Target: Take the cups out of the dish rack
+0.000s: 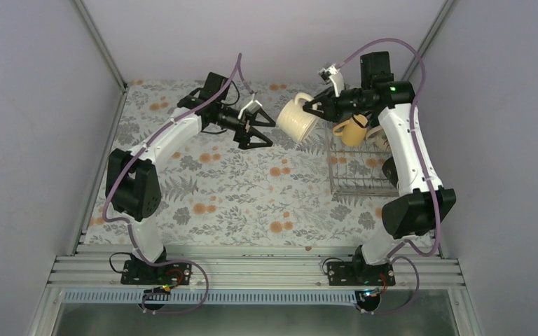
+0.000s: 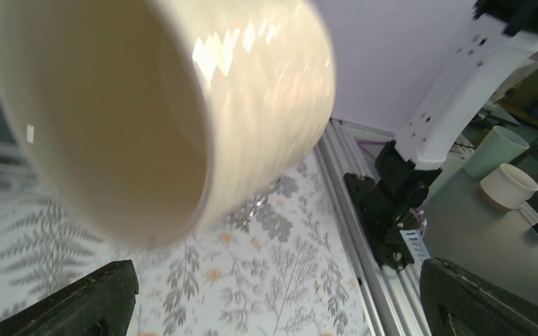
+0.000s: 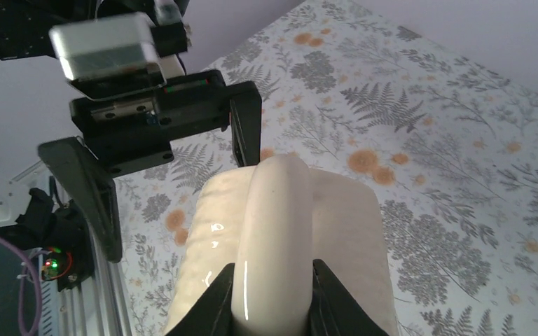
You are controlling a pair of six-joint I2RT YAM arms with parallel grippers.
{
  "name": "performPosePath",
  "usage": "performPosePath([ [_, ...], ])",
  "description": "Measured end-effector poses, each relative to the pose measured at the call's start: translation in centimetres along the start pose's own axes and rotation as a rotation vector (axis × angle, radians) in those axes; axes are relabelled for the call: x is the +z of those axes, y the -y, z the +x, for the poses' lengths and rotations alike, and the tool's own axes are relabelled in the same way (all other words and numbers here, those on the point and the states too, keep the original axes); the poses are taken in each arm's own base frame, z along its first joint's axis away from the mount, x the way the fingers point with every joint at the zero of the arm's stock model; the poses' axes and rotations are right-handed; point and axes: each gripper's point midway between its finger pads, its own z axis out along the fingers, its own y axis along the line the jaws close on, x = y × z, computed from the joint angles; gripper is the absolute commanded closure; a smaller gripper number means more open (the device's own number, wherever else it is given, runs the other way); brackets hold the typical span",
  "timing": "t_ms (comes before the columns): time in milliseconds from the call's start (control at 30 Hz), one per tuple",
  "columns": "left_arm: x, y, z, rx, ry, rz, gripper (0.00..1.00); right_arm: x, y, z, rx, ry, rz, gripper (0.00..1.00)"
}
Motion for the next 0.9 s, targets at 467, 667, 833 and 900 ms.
performPosePath([
  [467, -0.3, 2.2, -3.2, 0.049, 0.066, 0.102, 0.15, 1.7, -2.2, -0.3, -0.010, 0.005, -0.114, 0.97],
  [667, 0.2, 3.1, -4.9, 0.071, 0.061, 0.149, 0.38, 2.4, -3.3, -0.8, -0.028, 0.023, -0.160, 0.97],
  [833, 0.3, 4.1, -5.4, 0.082, 0.040, 0.194, 0.57, 2.6, -4.0, -1.0, -0.026, 0.032, -0.195, 0.97],
  [900, 0.4, 4.2, -5.0, 0.071, 0.033, 0.210, 0.63, 2.6, -4.1, -1.0, -0.025, 0.034, -0.203, 0.97],
])
